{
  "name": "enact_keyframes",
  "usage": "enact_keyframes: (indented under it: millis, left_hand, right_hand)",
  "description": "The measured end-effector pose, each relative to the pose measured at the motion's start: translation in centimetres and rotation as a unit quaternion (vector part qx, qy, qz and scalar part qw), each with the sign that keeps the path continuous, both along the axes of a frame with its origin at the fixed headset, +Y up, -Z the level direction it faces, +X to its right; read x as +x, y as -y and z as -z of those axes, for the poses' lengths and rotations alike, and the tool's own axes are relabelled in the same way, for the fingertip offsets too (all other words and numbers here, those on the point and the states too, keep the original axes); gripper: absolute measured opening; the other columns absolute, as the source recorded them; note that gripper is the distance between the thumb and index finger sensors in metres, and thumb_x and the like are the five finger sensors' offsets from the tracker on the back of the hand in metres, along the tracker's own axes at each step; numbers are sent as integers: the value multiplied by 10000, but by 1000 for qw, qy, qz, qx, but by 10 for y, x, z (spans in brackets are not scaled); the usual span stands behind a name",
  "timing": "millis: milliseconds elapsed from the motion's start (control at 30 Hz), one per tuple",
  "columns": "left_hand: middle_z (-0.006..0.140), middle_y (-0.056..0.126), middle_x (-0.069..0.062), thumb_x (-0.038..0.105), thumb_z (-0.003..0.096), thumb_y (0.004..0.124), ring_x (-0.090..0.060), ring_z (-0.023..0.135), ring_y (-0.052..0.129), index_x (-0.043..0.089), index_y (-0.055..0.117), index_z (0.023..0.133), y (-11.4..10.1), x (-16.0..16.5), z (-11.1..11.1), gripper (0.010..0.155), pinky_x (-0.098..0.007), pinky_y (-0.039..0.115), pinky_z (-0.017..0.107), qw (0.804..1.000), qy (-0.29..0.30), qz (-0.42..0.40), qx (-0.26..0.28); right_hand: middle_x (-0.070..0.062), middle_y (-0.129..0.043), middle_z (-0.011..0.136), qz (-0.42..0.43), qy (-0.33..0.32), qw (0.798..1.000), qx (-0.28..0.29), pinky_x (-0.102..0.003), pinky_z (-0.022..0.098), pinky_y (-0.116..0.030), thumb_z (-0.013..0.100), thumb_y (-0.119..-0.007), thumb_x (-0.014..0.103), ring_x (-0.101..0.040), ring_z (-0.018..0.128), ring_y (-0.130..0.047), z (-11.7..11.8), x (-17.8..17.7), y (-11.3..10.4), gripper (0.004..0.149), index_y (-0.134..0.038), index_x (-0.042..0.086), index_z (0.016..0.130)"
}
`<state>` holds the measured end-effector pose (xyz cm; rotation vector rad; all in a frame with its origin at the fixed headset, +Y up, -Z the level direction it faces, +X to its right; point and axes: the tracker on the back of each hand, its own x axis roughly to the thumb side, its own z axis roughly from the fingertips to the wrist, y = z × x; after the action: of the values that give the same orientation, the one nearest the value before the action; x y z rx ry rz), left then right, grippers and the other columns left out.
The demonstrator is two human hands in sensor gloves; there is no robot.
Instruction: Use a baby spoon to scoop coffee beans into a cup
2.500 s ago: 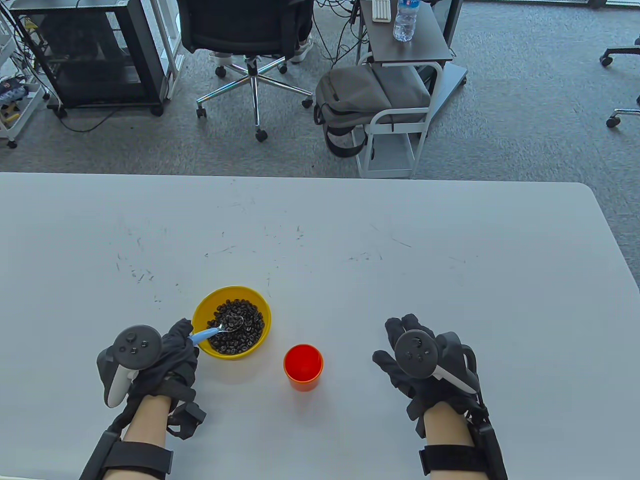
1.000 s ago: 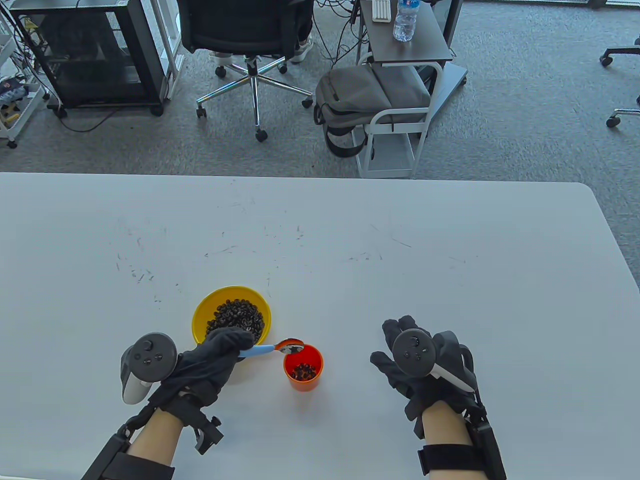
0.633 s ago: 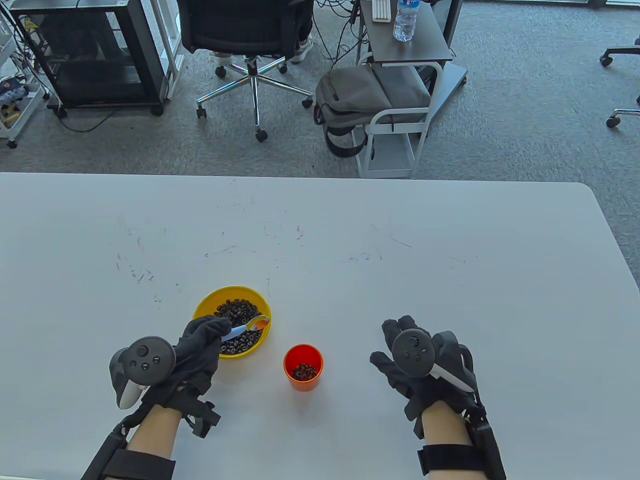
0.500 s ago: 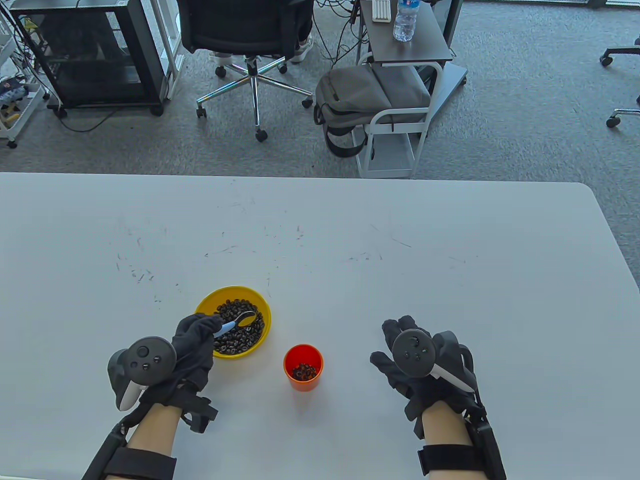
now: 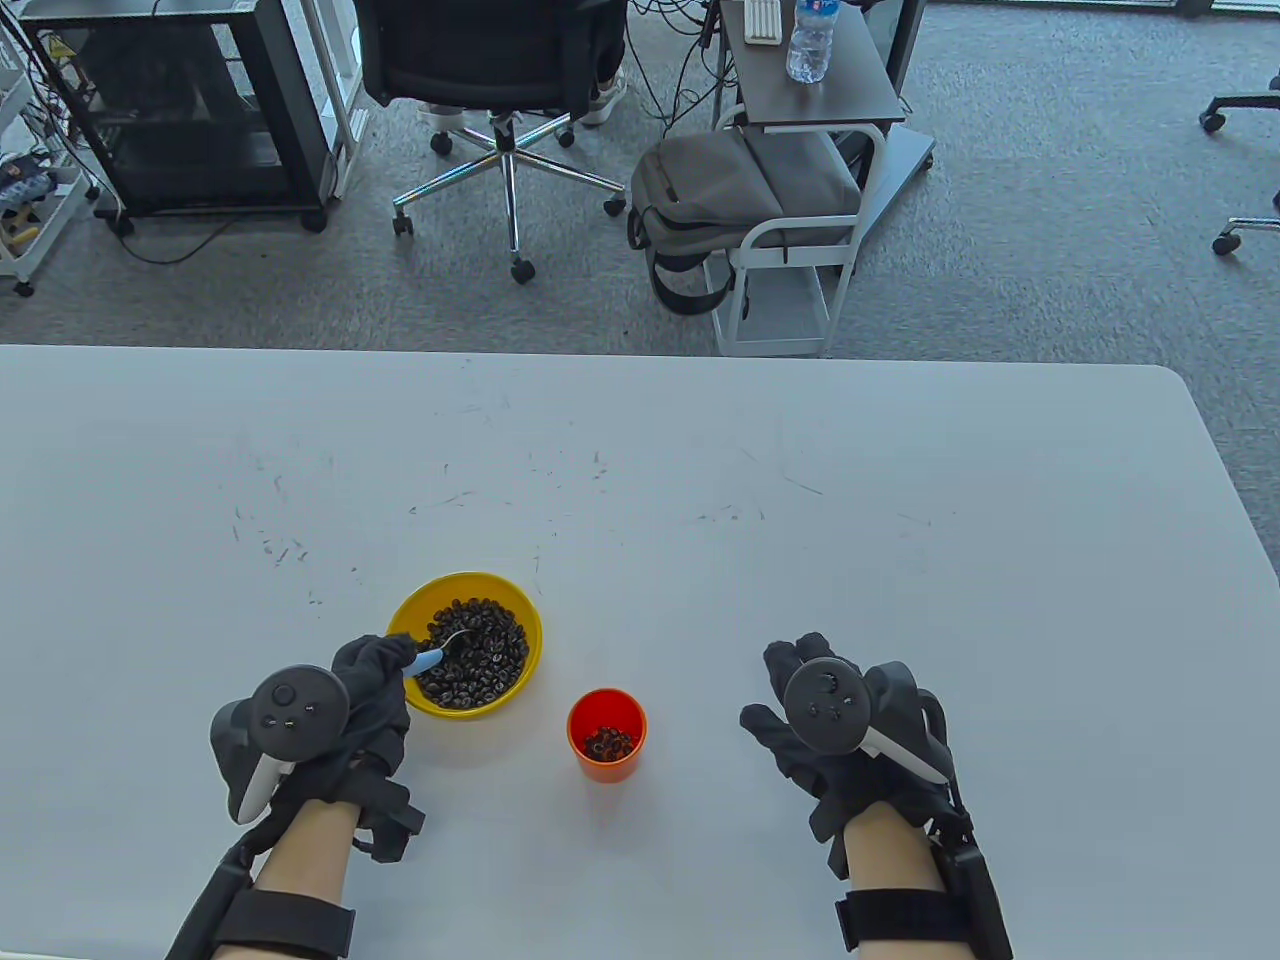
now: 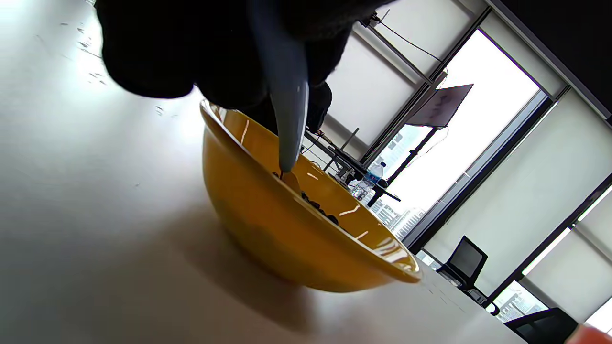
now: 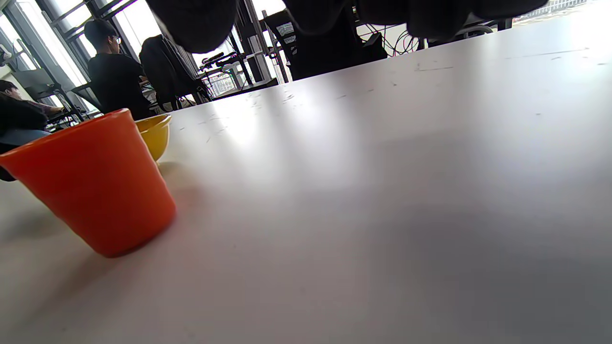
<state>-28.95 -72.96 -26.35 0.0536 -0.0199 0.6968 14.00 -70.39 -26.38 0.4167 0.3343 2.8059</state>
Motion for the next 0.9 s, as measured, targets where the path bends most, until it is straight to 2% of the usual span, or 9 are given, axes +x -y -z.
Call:
enact_keyframes:
  millis: [233,567,633,900]
  left_hand:
    - [903,708,-403,81,571,638,-433,622,948,-13,716,986,7,-5,1,432,-551,857,458,997,-28,-46,-50]
    - [849,753,-428,81,577,636,-417,547,982,-44,706,988,12,-11,1,436,-546,877,404,989,-54,-94,-104]
    - [851,755,-434,82,583,632,-433,556,985,-48,687,1002,18,-10,1,442,-549,877,407,982,-44,-110,-144]
    - [879,730,-416,88,590,619,-418,593,964,-48,647,1021,20,-10,2,454,-546,863,442,980,-40,-127,-145]
  right_hand:
    - [-379,-393,1098,-2,-1,1000,-3,-715,633,-531,611,-620,519,-631,897,-534,0,-1,0,728,-432,12,1098]
    - [-380,-394,1098,-6,-5,1000,-8,-715,634,-531,611,-619,519,-634,896,-532,0,-3,1,727,-434,12,1098]
    - [-380,-394,1098,-6,-4,1000,-9,-715,633,-531,612,-618,518,-633,896,-534,0,-3,1,725,-435,12,1097]
    - [-380,-394,1098,-5,-4,1000,-11,-715,634,-531,612,-618,518,-633,896,-534,0,-3,1,726,-434,11,1098]
